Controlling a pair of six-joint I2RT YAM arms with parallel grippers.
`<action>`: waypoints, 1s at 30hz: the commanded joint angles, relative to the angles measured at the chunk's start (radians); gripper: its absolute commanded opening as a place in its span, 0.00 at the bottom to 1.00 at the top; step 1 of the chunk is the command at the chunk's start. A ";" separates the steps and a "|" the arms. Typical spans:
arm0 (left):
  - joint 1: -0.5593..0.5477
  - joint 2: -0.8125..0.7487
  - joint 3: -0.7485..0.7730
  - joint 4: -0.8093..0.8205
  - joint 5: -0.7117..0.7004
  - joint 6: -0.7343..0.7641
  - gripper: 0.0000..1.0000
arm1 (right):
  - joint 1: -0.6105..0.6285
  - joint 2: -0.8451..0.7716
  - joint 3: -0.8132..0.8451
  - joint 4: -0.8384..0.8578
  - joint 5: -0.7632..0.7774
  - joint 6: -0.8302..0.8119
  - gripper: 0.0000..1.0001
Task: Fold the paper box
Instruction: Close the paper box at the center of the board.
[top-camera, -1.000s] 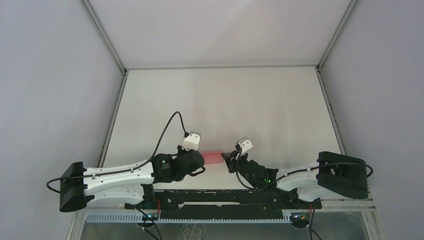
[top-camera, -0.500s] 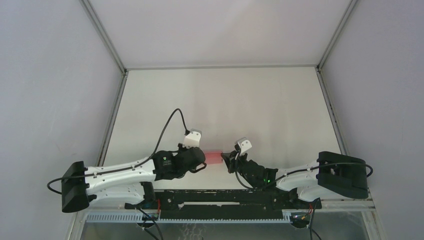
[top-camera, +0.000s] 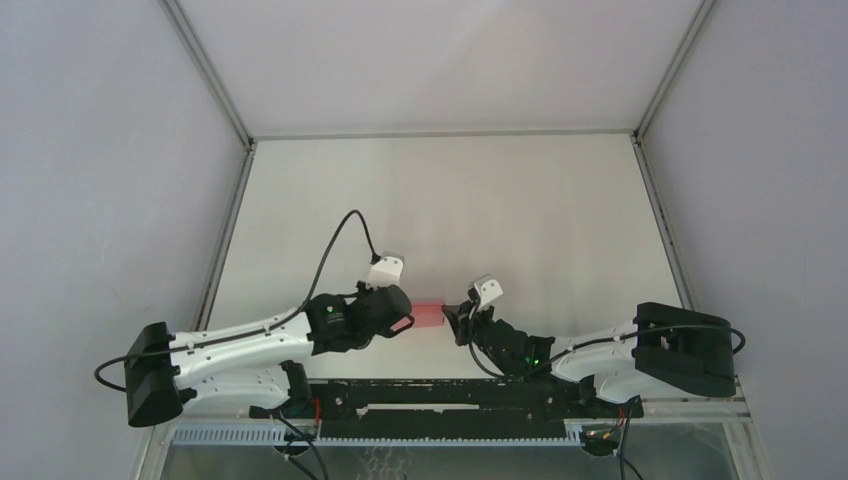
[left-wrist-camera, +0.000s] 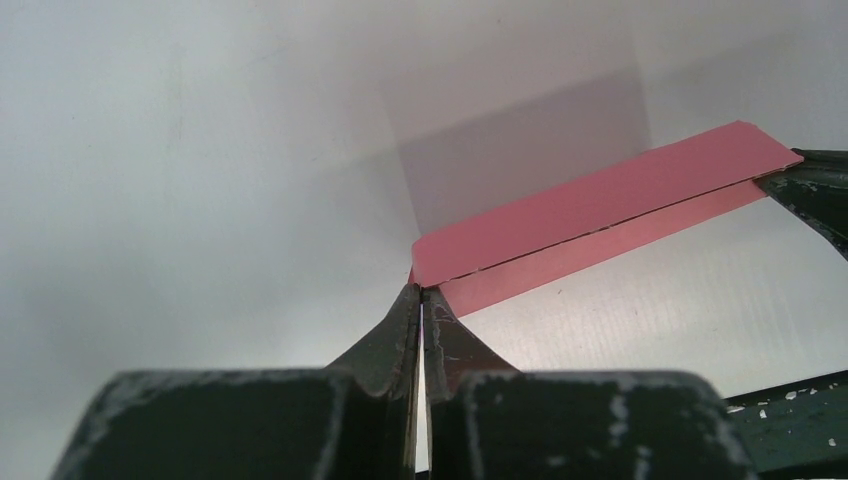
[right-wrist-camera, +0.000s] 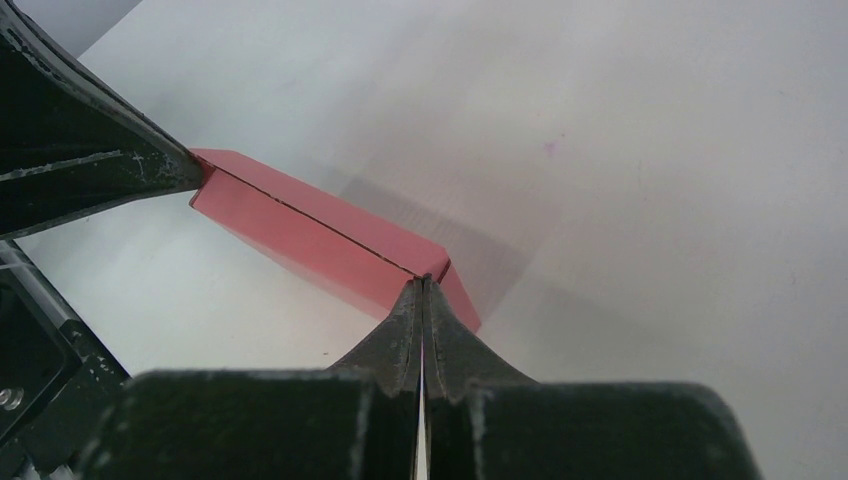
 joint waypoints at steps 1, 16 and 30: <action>0.012 0.002 0.073 0.033 0.034 0.015 0.05 | 0.019 0.025 0.012 -0.092 -0.041 -0.018 0.00; 0.044 0.019 0.092 0.017 0.076 0.017 0.04 | 0.021 0.001 0.051 -0.159 -0.035 -0.035 0.00; 0.055 0.025 0.090 0.022 0.089 0.018 0.04 | 0.020 -0.058 0.051 -0.206 -0.017 -0.014 0.11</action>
